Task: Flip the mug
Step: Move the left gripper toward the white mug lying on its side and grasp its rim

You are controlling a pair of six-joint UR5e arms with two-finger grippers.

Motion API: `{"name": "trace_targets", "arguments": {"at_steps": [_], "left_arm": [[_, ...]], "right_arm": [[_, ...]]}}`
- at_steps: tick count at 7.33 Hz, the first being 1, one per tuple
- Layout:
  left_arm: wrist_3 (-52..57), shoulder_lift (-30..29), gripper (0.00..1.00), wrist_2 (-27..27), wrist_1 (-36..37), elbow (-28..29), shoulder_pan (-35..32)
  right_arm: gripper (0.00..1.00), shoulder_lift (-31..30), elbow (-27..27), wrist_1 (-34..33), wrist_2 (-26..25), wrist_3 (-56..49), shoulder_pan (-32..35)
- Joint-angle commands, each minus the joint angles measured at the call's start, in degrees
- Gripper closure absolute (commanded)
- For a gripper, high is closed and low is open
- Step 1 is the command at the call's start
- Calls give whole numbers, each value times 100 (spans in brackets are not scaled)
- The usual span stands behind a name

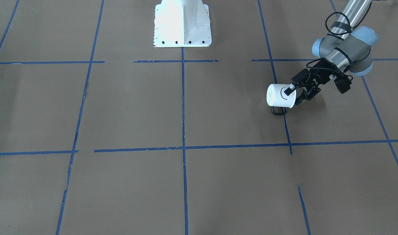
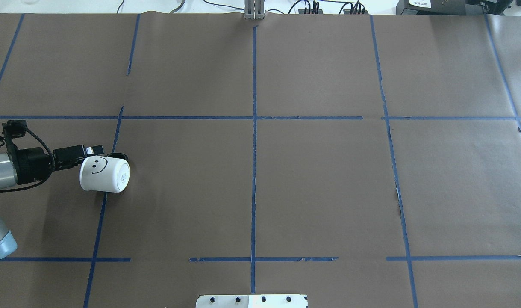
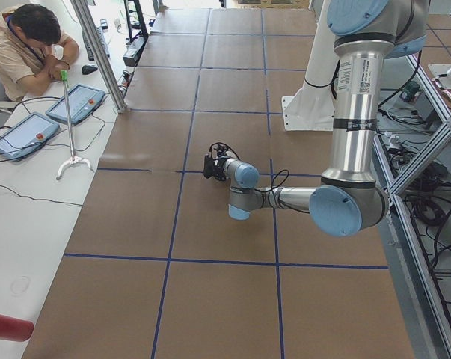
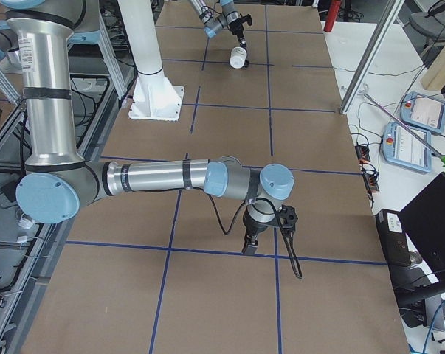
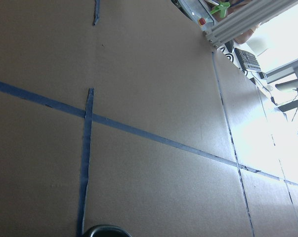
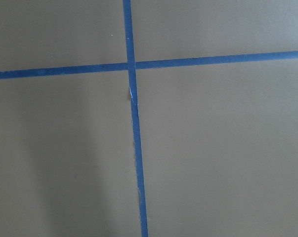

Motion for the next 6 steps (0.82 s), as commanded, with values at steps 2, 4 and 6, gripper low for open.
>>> {"name": "trace_targets", "arguments": {"at_steps": [2, 4, 6], "left_arm": [[-205, -56, 1, -460, -196, 97, 84], [-572, -136, 99, -1419, -214, 71, 75], [-792, -458, 100, -1814, -276, 36, -266]], "right_arm": [[0, 0, 2, 0, 0, 0, 0], [0, 0, 2, 0, 0, 0, 0], [0, 0, 2, 0, 0, 0, 0]]}}
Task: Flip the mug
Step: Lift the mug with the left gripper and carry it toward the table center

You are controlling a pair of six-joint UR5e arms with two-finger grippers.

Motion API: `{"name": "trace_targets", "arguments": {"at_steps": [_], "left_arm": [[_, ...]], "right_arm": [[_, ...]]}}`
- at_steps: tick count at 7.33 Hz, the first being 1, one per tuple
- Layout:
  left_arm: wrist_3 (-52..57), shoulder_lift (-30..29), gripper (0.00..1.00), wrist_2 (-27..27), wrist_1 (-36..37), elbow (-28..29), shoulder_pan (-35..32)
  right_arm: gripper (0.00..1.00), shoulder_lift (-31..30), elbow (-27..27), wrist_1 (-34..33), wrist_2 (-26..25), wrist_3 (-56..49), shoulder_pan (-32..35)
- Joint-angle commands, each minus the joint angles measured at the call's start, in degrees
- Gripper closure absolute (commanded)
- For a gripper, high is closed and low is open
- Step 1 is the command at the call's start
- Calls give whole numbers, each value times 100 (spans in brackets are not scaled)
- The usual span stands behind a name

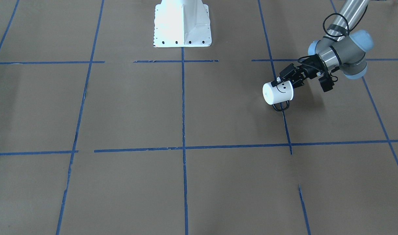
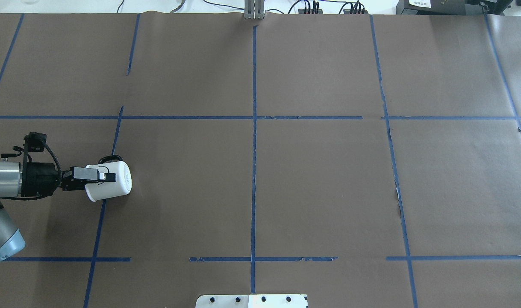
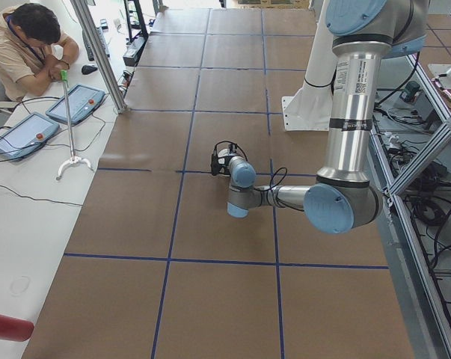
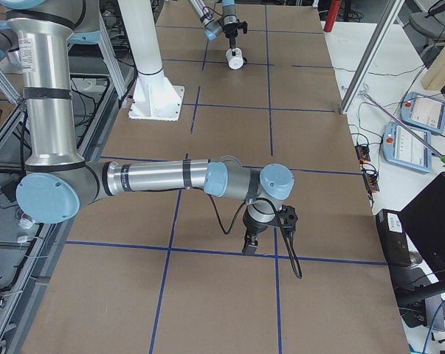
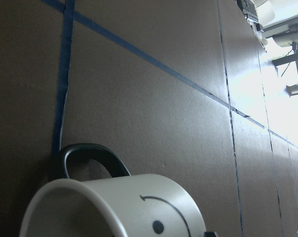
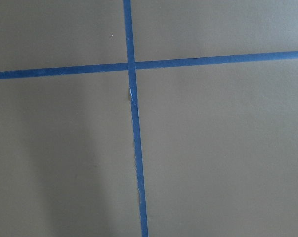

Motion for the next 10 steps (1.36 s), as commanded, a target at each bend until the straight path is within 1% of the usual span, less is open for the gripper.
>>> {"name": "trace_targets", "arguments": {"at_steps": [1, 2, 3, 5, 6, 8, 9, 10], "left_arm": [[-713, -647, 100, -258, -41, -29, -412], [-971, -964, 100, -258, -33, -30, -474], [-1026, -1115, 100, -232, 11, -30, -475], [-1018, -1160, 100, -222, 98, -47, -553], [-974, -1291, 100, -257, 961, -212, -545], [-921, -1704, 100, -267, 3784, -1264, -519], [-912, -2245, 100, -223, 5444, -1539, -501], [-843, -2947, 100, -83, 6957, -1506, -406]], "right_arm": [[0, 0, 0, 0, 0, 0, 0], [0, 0, 0, 0, 0, 0, 0], [0, 0, 0, 0, 0, 0, 0], [0, 0, 0, 0, 0, 0, 0], [0, 0, 0, 0, 0, 0, 0], [0, 0, 0, 0, 0, 0, 0], [0, 9, 0, 0, 0, 0, 0], [0, 0, 0, 0, 0, 0, 0]]}}
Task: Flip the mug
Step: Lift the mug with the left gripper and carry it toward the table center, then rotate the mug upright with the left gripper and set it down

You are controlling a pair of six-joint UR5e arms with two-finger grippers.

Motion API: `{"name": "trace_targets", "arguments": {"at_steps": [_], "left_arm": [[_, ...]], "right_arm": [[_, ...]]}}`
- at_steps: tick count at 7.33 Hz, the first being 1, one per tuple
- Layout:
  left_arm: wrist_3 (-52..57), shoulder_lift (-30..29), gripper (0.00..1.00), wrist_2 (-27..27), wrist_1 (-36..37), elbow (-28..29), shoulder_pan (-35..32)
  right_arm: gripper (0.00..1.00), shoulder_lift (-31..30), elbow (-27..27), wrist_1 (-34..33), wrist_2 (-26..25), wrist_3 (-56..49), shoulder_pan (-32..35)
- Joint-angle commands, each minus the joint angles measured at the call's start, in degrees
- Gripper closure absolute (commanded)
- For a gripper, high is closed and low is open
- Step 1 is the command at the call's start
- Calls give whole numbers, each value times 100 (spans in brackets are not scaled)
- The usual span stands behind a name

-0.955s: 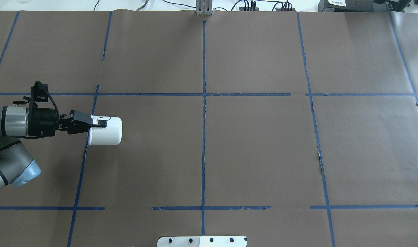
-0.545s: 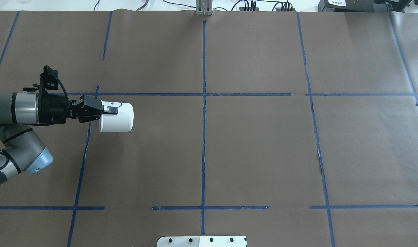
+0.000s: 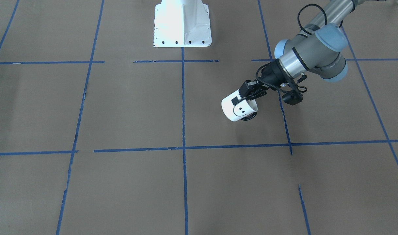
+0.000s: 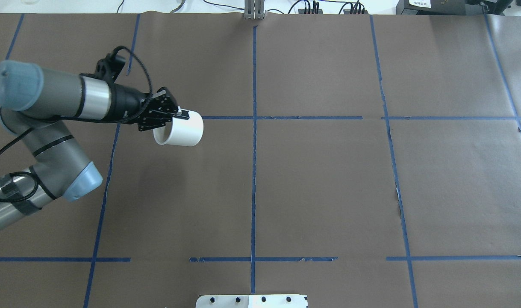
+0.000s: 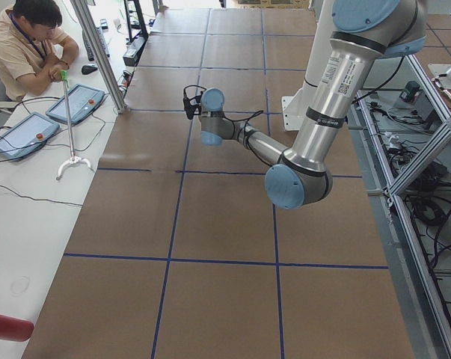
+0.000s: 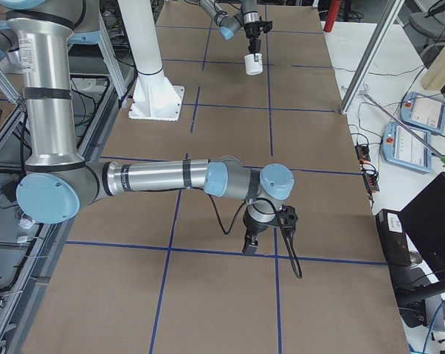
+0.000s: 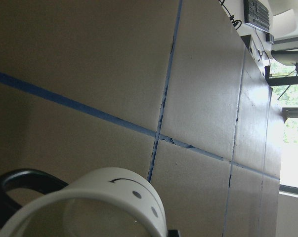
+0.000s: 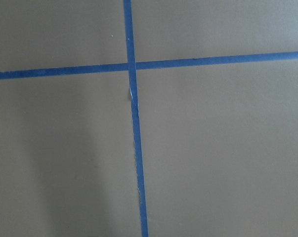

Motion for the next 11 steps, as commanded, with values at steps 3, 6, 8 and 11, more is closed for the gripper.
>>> {"name": "trace_targets", "arguments": {"at_steps": [3, 6, 8, 11], "left_arm": [[667, -2364, 100, 1289, 4605, 659, 942], [983, -2783, 100, 1299, 4971, 1315, 1644], [957, -2722, 33, 1316, 4971, 1237, 1664], [1236, -2224, 1, 1089, 5067, 65, 1122]], "right_arm": [[0, -3, 0, 0, 0, 0, 0], [0, 6, 0, 0, 0, 0, 0], [0, -3, 0, 0, 0, 0, 0], [0, -3, 0, 0, 0, 0, 0]]}}
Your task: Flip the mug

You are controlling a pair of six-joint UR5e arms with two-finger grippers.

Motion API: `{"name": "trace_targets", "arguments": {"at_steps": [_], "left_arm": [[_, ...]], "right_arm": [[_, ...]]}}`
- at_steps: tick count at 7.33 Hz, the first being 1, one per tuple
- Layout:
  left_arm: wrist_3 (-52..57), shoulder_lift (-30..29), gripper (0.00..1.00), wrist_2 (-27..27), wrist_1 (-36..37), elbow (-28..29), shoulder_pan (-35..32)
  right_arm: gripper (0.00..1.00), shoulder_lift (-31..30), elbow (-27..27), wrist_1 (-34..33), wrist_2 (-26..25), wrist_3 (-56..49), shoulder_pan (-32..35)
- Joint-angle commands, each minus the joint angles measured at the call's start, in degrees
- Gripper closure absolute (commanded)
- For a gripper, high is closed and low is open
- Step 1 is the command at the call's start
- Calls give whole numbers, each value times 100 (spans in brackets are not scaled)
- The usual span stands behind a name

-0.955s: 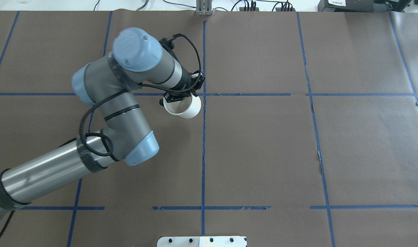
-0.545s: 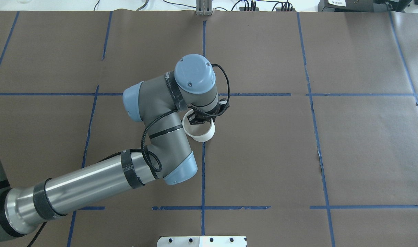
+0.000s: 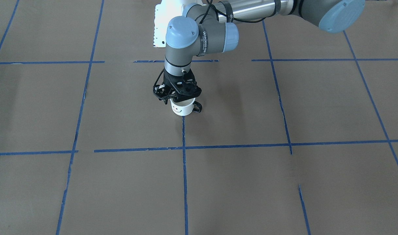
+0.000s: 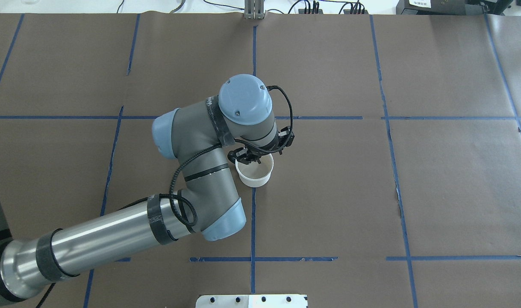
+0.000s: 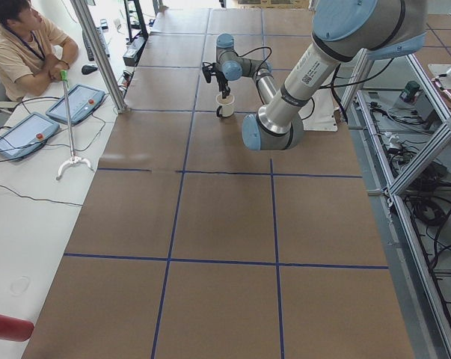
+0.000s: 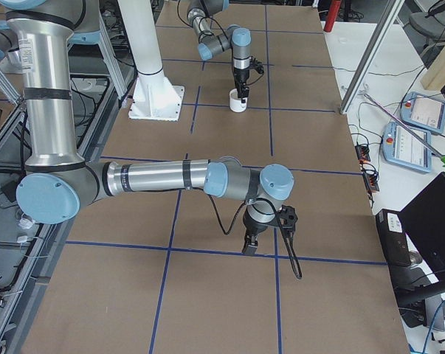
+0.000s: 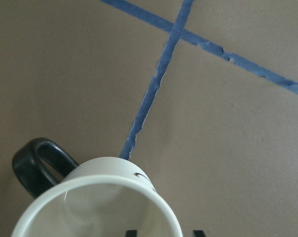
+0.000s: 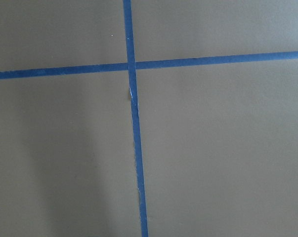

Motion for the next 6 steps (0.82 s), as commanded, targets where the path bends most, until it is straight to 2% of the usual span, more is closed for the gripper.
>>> {"name": "trace_targets", "arguments": {"at_steps": [1, 2, 3, 5, 6], "left_arm": [[790, 970, 0, -716, 591, -1640, -791], [1762, 1629, 0, -878, 935, -2312, -1396], [2937, 2297, 0, -880, 947, -2502, -2003], [6052, 3528, 0, -1028, 886, -2556, -2961], [7357, 4064, 0, -1551, 895, -2495, -3698]], "right_arm": [[0, 0, 0, 0, 0, 0, 0], [0, 0, 0, 0, 0, 0, 0], [0, 0, 0, 0, 0, 0, 0], [0, 0, -9, 0, 0, 0, 0], [0, 0, 0, 0, 0, 0, 0]]}}
